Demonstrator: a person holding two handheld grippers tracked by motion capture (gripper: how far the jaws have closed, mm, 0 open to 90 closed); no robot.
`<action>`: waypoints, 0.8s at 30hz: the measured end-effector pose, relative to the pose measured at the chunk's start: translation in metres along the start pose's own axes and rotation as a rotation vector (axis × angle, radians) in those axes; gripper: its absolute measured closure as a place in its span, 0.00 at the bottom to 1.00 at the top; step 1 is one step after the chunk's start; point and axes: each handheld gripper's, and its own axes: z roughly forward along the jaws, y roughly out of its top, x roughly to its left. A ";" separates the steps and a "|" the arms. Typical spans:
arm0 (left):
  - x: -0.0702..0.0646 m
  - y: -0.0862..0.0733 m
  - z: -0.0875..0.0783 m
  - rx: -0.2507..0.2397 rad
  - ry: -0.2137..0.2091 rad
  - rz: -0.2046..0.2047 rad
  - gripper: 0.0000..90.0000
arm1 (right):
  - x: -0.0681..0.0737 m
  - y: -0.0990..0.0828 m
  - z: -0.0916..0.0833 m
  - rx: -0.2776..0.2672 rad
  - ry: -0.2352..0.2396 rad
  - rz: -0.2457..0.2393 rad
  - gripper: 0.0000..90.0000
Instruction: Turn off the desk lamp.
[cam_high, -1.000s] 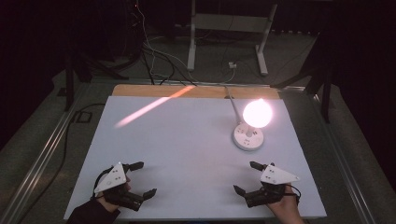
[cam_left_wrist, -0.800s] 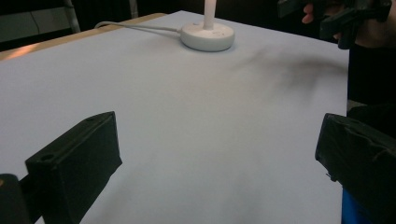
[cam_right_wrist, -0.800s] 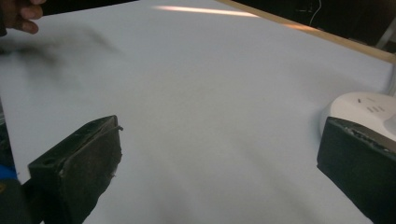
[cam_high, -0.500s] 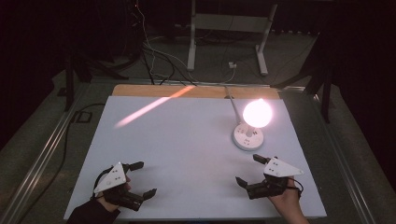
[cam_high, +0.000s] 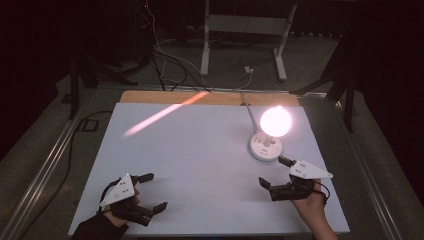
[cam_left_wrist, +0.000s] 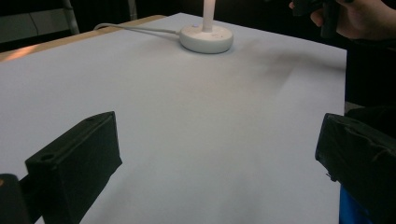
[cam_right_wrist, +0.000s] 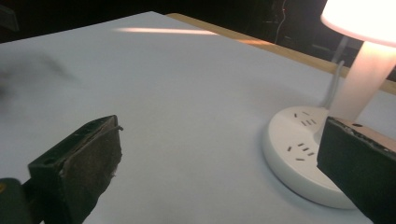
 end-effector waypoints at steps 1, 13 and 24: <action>0.000 0.000 0.000 -0.005 -0.004 -0.004 0.01 | -0.003 0.000 0.001 -0.001 -0.011 0.002 0.00; 0.000 0.000 0.000 -0.002 -0.006 0.000 0.01 | -0.020 0.003 0.004 0.005 -0.044 0.039 0.00; 0.001 0.000 0.001 -0.001 -0.006 -0.002 0.01 | -0.036 0.005 0.009 0.031 -0.076 0.053 0.00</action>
